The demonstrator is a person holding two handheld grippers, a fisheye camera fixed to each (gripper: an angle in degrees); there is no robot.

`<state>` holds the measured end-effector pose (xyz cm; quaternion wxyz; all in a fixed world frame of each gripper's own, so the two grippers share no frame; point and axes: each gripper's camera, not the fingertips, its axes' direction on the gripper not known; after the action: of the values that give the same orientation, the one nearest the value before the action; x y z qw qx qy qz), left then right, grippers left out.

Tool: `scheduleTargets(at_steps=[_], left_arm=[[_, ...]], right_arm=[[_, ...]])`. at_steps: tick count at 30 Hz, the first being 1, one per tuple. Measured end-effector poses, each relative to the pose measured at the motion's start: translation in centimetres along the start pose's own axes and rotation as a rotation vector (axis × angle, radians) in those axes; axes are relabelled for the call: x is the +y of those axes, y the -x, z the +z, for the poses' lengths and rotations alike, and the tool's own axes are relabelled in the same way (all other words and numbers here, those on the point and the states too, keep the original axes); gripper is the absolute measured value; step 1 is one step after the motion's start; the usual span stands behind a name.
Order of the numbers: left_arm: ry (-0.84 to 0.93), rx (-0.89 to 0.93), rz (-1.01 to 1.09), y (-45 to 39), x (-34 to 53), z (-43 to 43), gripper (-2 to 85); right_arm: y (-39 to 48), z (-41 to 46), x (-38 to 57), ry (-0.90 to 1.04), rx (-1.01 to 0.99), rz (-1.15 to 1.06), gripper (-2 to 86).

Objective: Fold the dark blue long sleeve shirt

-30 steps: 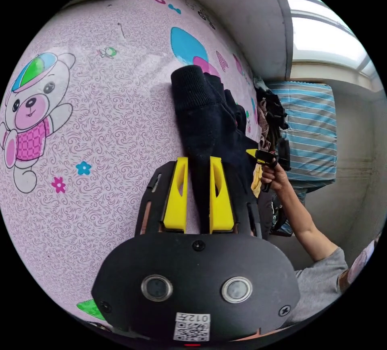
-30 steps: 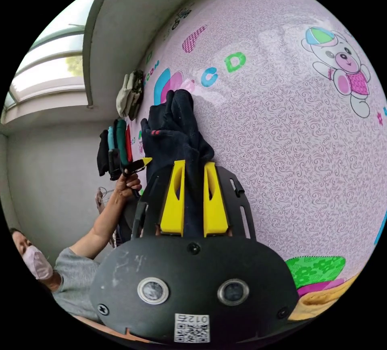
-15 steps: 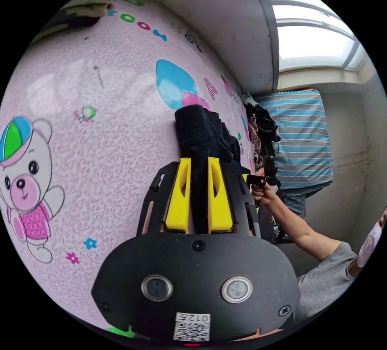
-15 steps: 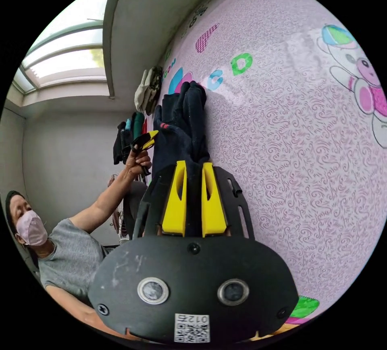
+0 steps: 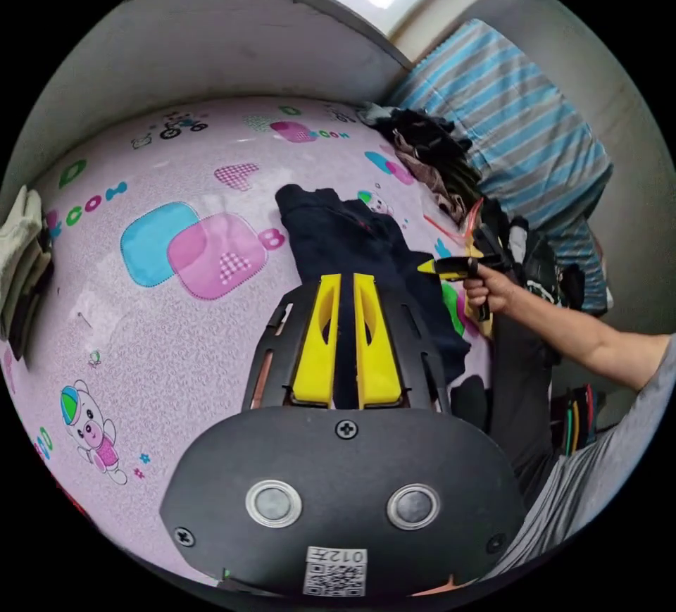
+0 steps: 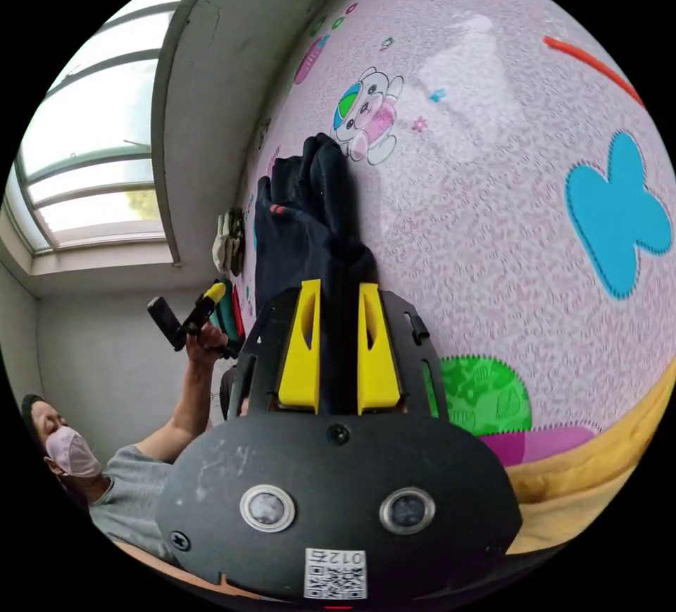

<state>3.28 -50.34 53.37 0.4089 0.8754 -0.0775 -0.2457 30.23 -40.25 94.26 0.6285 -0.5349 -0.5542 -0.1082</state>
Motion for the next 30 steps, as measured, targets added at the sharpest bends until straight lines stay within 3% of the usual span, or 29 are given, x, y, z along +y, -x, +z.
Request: scheduleTargets(at_steps=[8, 15, 21, 23, 25, 30], left_arm=[[0.127, -0.144, 0.254, -15.2, 7.3, 1.8, 5.1], [0.254, -0.227, 0.554, -28.1, 9.1, 6.0, 7.0], [0.257, -0.228, 0.631, -36.1, 9.6, 8.1, 7.1], [0.277, -0.242, 0.658, -38.1, 9.9, 9.2, 7.0], [0.323, -0.280, 0.672, -39.8, 10.6, 10.8, 7.2], [0.275, -0.303, 0.662, -43.2, 12.1, 9.7, 8.3]], right_arm=[[-0.8, -3.5, 10.8, 0.076, -0.071, 0.045, 12.8], [0.0, -2.6, 14.0, 0.092, -0.216, 0.037, 14.1], [1.5, -3.9, 15.2, 0.115, -0.172, -0.027, 12.9], [2.2, -4.9, 15.4, 0.086, -0.087, -0.088, 5.1], [2.9, -5.4, 15.6, 0.075, -0.029, -0.119, 3.8], [3.2, -6.2, 16.3, 0.069, -0.071, -0.073, 5.8]])
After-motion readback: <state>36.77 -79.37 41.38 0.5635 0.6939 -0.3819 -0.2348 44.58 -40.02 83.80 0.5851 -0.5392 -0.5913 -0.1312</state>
